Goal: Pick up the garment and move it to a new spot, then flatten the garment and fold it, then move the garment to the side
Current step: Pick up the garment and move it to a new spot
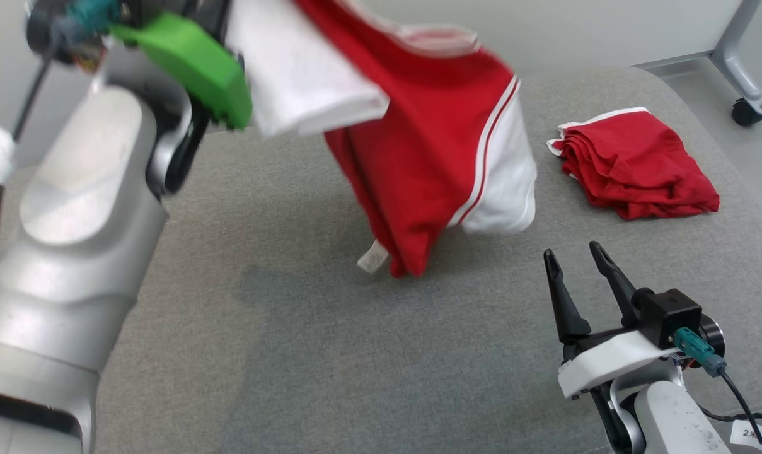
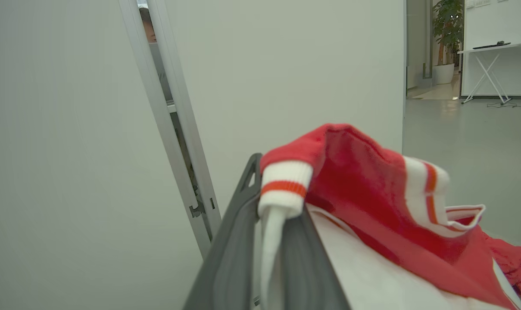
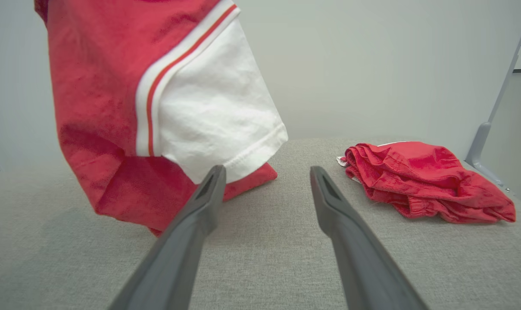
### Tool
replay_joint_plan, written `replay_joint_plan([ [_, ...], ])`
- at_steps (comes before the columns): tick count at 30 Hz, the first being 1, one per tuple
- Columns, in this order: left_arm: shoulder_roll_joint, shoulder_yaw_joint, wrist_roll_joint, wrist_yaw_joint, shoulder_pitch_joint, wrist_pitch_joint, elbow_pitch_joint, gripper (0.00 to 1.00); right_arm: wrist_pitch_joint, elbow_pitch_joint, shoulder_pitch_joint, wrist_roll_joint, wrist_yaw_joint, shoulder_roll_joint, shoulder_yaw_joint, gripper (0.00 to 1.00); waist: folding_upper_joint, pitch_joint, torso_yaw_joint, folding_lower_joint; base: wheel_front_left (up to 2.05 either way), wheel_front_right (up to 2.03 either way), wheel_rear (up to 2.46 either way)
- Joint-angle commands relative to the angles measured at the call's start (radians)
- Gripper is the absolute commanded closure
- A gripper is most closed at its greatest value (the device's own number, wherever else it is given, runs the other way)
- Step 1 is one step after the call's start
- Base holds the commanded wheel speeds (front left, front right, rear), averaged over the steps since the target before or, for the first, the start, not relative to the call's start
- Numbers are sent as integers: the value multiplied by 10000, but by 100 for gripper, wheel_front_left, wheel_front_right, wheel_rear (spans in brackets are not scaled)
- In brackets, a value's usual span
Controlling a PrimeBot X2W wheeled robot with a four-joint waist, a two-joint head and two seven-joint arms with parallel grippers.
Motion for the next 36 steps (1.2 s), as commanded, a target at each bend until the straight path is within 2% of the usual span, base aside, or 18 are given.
replay_joint_plan([
  [1,74,84,-170,81,369,-98,190,100,-14,-61,127,12,-15,-37,-60,0,-1,55,-101,0,0,0,0],
  [8,677,465,-542,367,1681,-727,1967,100,-15,-245,-174,-66,-15,-37,-72,0,-1,789,-187,0,0,0,0],
  [16,1449,704,-155,774,1585,-1513,3729,100,-15,-364,-631,-165,-15,-37,-41,0,-1,1746,-299,0,0,0,0],
  [23,1590,1025,-202,974,1460,-1683,4419,100,-15,-410,-824,-275,-15,-39,-90,0,-1,2077,-304,0,0,0,0],
  [24,1547,1085,-263,908,1522,-1696,4496,55,-15,-405,-825,-301,-15,-37,-93,0,-1,2068,-274,0,0,0,0],
  [25,1484,1115,-288,838,1596,-1706,4541,2,-15,-394,-809,-328,-15,-37,-99,0,-1,2035,-233,0,0,0,0],
  [30,1309,1333,-497,465,1936,-1702,4556,0,-15,-297,-618,-331,-15,-37,-78,0,-1,1708,-4,0,0,0,0],
  [36,1138,1802,-479,185,2809,-1700,3763,0,-15,-164,-301,-354,-15,-40,-81,0,-1,981,347,0,0,0,0],
])
